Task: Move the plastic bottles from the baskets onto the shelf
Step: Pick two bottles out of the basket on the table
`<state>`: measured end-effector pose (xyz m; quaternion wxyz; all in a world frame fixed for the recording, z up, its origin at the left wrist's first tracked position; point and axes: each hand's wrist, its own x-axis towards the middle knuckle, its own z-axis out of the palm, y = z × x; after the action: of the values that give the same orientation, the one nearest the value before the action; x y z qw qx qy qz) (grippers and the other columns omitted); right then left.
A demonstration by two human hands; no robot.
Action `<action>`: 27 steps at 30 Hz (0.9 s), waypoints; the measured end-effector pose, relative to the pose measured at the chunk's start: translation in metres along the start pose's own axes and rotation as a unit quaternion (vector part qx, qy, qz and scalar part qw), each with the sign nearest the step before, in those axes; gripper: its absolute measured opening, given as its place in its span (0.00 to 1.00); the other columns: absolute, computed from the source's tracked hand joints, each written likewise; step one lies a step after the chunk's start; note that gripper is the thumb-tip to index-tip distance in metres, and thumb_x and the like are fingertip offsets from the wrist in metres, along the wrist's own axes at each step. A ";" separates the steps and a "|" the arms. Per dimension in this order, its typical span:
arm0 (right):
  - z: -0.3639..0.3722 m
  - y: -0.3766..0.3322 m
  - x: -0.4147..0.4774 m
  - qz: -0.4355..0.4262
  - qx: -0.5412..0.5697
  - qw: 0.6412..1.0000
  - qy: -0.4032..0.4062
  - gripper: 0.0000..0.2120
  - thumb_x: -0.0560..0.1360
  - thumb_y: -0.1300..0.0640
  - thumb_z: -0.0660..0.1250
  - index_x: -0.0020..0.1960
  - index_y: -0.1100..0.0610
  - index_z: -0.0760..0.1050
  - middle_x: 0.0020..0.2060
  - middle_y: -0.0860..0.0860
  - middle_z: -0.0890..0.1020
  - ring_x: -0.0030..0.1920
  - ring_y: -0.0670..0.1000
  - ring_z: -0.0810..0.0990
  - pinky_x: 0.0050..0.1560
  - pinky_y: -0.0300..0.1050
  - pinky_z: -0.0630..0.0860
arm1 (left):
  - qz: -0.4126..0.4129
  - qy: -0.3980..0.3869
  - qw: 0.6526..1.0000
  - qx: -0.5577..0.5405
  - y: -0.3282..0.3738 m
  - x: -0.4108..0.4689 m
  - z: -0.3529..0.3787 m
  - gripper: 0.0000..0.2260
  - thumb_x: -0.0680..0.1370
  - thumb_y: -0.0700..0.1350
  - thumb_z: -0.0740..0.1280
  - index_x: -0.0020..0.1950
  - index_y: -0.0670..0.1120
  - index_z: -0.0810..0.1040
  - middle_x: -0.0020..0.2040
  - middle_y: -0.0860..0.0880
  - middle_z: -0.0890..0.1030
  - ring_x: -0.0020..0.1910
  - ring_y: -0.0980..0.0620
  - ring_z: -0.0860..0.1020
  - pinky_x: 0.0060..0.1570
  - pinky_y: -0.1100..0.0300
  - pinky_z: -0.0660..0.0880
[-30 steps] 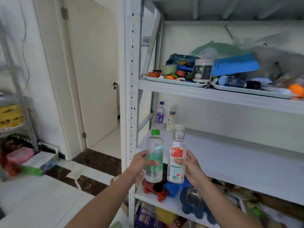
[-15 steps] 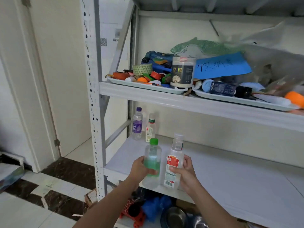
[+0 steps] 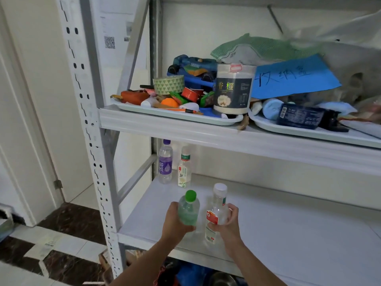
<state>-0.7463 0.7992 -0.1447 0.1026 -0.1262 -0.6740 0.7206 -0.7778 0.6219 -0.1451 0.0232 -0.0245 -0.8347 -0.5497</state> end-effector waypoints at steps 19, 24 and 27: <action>0.014 0.023 0.001 -0.023 -0.291 0.956 -0.017 0.32 0.57 0.56 0.81 0.54 0.51 0.68 0.50 0.47 0.66 0.56 0.50 0.67 0.57 0.44 0.72 | 0.010 -0.085 0.987 0.137 -0.031 0.020 0.001 0.36 0.61 0.52 0.81 0.62 0.48 0.66 0.56 0.51 0.68 0.56 0.52 0.69 0.58 0.61 0.71; -0.005 0.026 0.007 0.016 -0.275 0.958 -0.083 0.31 0.57 0.59 0.81 0.56 0.59 0.72 0.52 0.53 0.79 0.56 0.57 0.78 0.58 0.52 0.77 | 0.006 -0.188 0.977 0.102 -0.047 0.031 -0.010 0.34 0.66 0.41 0.79 0.68 0.45 0.67 0.62 0.49 0.71 0.64 0.48 0.70 0.64 0.59 0.70; -0.005 0.029 0.007 0.038 -0.299 0.952 -0.043 0.31 0.56 0.56 0.83 0.51 0.55 0.69 0.45 0.49 0.80 0.47 0.52 0.80 0.47 0.44 0.78 | 0.002 -0.164 0.979 0.120 -0.047 0.032 -0.011 0.32 0.63 0.44 0.81 0.61 0.46 0.70 0.56 0.51 0.78 0.58 0.49 0.76 0.57 0.56 0.76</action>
<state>-0.7502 0.8044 -0.1746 0.0042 -0.1456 -0.8572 0.4939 -0.8128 0.5934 -0.1817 -0.1102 -0.1137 -0.8867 -0.4343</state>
